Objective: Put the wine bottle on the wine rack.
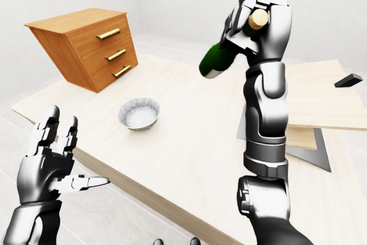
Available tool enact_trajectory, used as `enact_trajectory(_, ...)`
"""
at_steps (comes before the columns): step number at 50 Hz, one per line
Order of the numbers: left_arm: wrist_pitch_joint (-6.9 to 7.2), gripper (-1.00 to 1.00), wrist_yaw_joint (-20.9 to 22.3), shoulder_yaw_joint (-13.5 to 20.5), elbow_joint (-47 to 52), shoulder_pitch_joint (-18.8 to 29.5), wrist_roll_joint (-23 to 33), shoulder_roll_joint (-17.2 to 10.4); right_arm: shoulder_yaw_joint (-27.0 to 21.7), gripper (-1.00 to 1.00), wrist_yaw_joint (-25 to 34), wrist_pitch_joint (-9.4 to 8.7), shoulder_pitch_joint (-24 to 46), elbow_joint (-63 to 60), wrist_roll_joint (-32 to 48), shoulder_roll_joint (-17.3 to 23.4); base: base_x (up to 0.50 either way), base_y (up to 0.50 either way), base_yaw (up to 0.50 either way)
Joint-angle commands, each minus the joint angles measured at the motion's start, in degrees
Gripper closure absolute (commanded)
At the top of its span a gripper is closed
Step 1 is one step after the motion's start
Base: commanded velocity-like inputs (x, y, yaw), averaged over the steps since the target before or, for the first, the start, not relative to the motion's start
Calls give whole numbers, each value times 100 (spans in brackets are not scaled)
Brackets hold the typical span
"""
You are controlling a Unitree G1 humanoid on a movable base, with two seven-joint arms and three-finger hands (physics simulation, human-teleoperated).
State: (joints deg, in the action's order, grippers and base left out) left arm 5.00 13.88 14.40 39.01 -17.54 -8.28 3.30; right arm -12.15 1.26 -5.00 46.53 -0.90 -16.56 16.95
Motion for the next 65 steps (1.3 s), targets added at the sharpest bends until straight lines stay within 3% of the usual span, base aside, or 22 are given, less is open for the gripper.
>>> enact_trajectory(1, 0, -100, -49, 2, 62, 108, -6, -37, -425, 100, -95, 0, 346, 298, -692, 561, 0, 0, 0)
enact_trajectory(22, 0, -100, -123, -66, -88, 147, 8, -69, -700, 100, 248, 0, 1122, 1879, -1414, 1533, 0, 0, 0)
enact_trajectory(32, 0, -100, -135, -26, -25, 152, -16, -77, -599, 100, 411, 0, 1454, 2786, -1517, 2009, 0, 0, 0)
enact_trajectory(65, 0, -100, -240, -24, 12, 283, -33, -116, -564, 100, 773, 0, 2333, 5252, -1421, 2822, 0, 0, 0)
